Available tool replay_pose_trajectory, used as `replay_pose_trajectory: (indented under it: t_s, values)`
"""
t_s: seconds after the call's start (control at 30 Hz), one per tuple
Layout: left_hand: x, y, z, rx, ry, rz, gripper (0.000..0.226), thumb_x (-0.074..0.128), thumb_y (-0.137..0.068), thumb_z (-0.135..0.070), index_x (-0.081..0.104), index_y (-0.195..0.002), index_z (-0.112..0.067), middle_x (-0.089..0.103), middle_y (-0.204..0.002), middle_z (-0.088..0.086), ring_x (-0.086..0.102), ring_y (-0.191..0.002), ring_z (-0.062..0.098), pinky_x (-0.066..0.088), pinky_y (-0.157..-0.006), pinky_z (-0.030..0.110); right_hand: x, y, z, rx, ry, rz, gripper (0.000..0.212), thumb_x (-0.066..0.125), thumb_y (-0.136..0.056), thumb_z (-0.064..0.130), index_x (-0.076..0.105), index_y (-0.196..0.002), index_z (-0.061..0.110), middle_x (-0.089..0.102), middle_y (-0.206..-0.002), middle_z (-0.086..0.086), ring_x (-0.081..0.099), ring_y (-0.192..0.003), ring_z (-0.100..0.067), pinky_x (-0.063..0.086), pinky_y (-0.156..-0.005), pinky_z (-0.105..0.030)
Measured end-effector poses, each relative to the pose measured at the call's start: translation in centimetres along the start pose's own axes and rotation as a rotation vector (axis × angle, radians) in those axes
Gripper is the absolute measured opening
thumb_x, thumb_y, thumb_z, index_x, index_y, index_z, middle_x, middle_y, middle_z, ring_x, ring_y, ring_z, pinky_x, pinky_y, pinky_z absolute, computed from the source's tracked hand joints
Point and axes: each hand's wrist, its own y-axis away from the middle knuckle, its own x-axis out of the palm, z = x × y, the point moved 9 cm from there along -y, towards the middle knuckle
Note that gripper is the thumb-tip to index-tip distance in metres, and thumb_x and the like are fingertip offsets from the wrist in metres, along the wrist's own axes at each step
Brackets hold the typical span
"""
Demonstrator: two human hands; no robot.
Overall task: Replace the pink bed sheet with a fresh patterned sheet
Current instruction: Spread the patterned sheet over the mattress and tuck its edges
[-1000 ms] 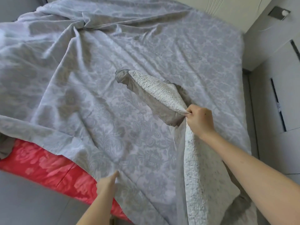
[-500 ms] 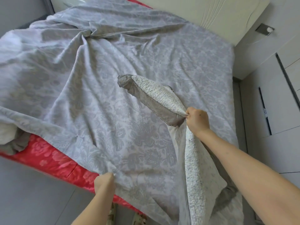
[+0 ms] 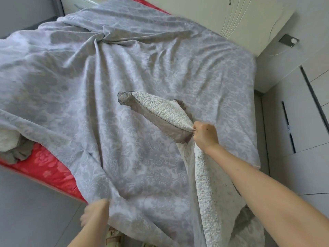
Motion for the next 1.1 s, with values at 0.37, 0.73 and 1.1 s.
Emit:
replay_pose_trajectory:
  t_s: [0.37, 0.73, 1.1]
  values:
    - [8.8, 20.7, -25.2, 0.674, 0.279, 0.489, 0.036, 0.071, -0.079, -0.033, 0.061, -0.082, 0.002, 0.062, -0.076, 0.014, 0.065, -0.075, 0.029, 0.055, -0.072, 0.038, 3.9, 4.2, 2.1, 0.03, -0.201, -0.054, 0.016, 0.063, -0.068, 0.003, 0.051, -0.061, 0.011, 0.052, -0.047, -0.007, 0.045, -0.039, -0.022, 0.017, -0.043, -0.023]
    - [12.7, 28.3, -30.5, 0.841, 0.291, 0.346, 0.01, 0.048, -0.081, 0.003, 0.054, -0.074, -0.002, 0.057, -0.071, 0.014, 0.06, -0.066, 0.03, 0.053, -0.062, 0.033, 7.4, 15.0, -8.3, 0.655, -0.032, 0.064, 0.052, 0.093, -0.023, 0.013, 0.056, -0.059, 0.006, 0.052, -0.047, -0.006, 0.052, -0.038, -0.024, 0.034, -0.029, -0.025]
    - [9.3, 48.0, -43.8, 1.236, 0.471, 0.482, 0.033, 0.051, -0.082, 0.007, 0.043, -0.058, -0.013, 0.055, -0.06, 0.01, 0.062, -0.055, 0.023, 0.045, -0.042, 0.021, -18.4, -3.0, -20.0, 0.254, 0.141, -0.51, 0.028, 0.052, -0.05, -0.008, 0.035, -0.053, 0.013, 0.045, -0.04, -0.017, 0.046, -0.034, -0.03, 0.005, -0.049, -0.014]
